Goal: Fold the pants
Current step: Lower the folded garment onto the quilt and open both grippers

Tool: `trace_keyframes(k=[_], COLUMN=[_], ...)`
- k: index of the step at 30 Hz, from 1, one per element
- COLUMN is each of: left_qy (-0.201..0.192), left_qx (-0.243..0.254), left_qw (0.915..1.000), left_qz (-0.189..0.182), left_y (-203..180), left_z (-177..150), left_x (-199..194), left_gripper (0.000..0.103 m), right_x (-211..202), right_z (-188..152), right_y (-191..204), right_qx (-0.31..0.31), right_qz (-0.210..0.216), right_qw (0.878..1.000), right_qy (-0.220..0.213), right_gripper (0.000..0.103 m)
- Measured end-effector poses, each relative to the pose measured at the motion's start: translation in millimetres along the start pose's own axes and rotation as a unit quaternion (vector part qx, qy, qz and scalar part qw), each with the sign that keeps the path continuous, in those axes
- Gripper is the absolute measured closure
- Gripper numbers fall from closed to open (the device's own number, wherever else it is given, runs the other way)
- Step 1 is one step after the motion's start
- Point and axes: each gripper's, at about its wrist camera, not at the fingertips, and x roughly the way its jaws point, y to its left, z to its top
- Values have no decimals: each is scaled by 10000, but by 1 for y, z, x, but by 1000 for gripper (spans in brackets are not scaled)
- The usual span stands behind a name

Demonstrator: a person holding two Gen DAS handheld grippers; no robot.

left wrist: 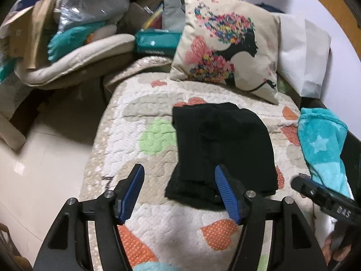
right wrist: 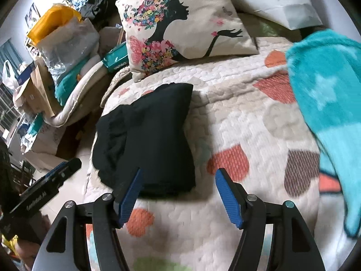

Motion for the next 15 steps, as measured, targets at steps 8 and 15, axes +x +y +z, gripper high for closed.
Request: trace_keyframes(k=[8,15], left_qy=[-76,-57], left_qx=[-412,-580], left_qw=[9989,9973], left_qz=[203,441], left_y=[23,32], left_z=[-44,-76], left_x=[-30,-63], left_gripper=[38,38], right_x=[-22,-31], right_z=[-43,-57], right_y=[7,23], right_qx=[-38,-215], right_qz=[-2,184], right_qw=[9999,9994], right_qy=[-99,-223], right_gripper=[30,30])
